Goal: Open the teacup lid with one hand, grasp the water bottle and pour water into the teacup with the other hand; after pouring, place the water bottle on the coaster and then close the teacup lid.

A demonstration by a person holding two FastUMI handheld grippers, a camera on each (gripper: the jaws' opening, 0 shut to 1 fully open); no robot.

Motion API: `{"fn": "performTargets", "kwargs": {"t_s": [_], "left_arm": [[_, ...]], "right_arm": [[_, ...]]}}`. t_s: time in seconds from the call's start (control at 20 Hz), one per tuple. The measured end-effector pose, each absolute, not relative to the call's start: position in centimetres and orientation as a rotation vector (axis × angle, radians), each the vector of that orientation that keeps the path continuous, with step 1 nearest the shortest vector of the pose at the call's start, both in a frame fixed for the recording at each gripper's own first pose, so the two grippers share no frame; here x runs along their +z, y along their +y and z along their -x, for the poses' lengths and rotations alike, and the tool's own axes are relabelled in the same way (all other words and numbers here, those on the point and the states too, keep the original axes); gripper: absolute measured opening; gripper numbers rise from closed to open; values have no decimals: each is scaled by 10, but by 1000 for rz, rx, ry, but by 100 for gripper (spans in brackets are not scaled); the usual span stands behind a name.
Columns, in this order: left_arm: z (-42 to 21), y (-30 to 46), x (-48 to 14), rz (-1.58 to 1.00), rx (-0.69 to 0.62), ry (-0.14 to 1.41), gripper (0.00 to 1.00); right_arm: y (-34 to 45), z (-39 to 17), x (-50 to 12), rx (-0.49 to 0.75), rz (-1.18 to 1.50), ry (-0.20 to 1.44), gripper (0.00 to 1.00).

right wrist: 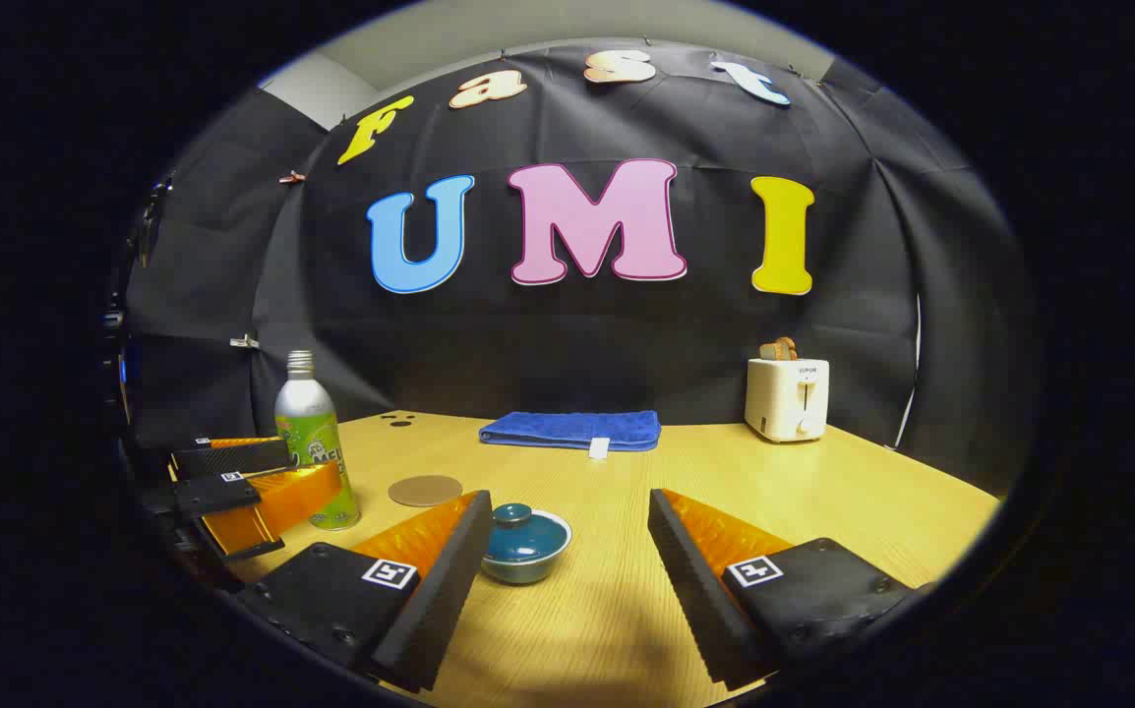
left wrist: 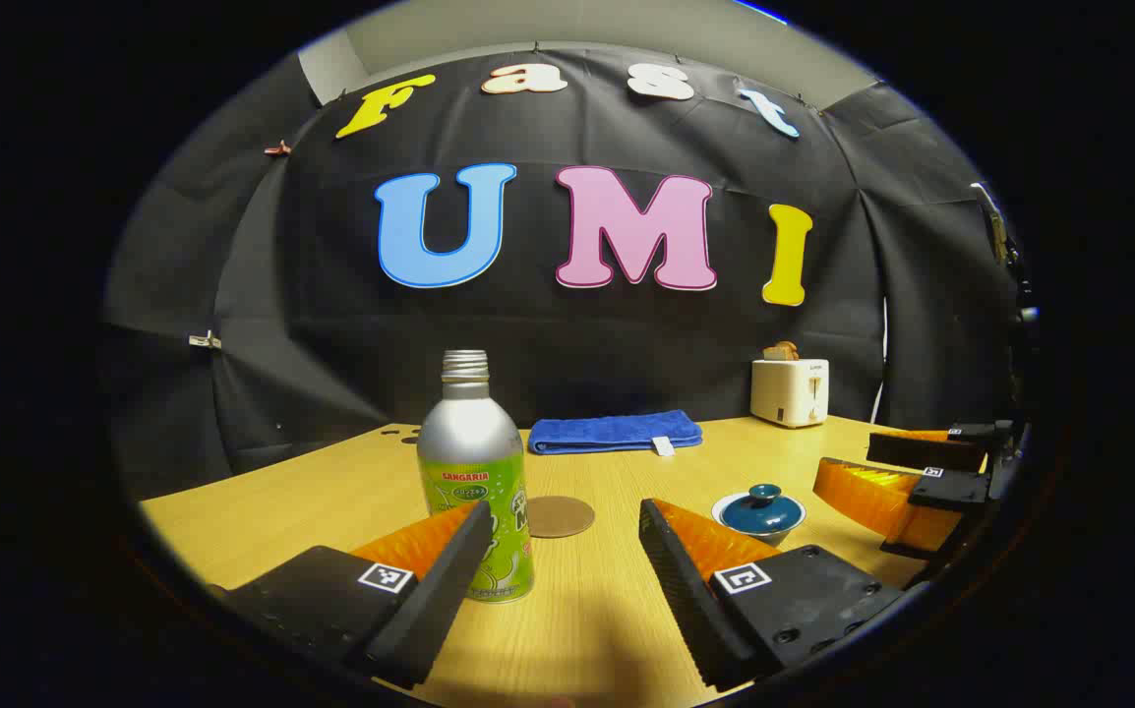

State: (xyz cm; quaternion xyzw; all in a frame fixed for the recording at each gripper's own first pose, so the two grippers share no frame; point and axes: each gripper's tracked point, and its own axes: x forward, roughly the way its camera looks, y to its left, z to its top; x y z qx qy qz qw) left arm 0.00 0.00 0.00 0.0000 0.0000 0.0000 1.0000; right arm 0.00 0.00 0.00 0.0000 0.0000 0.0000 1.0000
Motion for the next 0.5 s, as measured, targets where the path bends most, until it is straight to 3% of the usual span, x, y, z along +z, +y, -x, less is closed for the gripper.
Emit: {"fn": "performTargets", "kwargs": {"t_s": [0.5], "left_arm": [[-1,-3,0,0,-14,0,95]], "right_arm": [[-2,0,0,-10,0,2,98]]}}
